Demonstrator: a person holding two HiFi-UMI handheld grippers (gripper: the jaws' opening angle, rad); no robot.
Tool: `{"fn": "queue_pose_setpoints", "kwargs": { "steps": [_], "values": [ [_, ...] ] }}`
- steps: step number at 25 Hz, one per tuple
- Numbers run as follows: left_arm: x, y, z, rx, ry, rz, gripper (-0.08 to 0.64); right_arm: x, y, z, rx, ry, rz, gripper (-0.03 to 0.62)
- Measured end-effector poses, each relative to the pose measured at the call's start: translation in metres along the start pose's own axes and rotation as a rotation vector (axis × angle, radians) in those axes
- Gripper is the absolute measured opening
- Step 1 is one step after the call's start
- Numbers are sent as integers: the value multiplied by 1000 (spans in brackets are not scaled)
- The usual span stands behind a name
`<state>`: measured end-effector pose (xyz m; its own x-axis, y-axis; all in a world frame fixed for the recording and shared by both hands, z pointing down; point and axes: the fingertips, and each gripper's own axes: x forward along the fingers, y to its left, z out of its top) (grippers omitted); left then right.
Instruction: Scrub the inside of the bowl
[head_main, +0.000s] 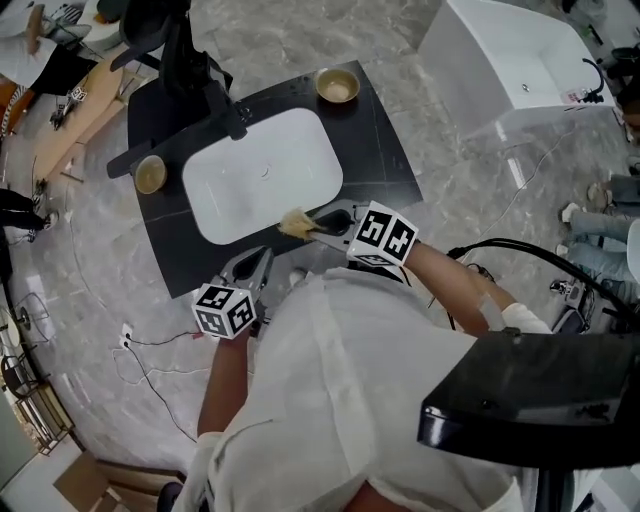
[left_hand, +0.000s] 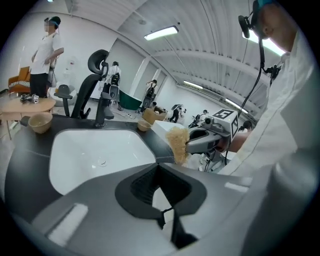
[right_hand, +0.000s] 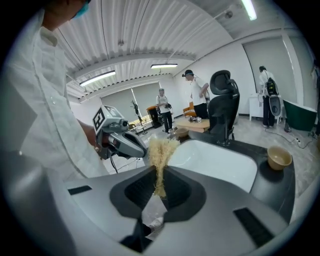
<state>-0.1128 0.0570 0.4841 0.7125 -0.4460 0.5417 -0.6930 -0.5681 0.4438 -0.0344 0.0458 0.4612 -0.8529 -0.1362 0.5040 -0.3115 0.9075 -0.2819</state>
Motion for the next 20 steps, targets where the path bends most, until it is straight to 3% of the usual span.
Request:
{"fn": "queue_pose_setpoints", "kwargs": {
  "steps": [8,20],
  "values": [
    [-57,26,-32,-5,-39,1,5,51,58,15,-39,3,-37,35],
    [-94,40,-54,1,-61,-21,6,78,97,12,-46,32,-65,35]
  ]
}}
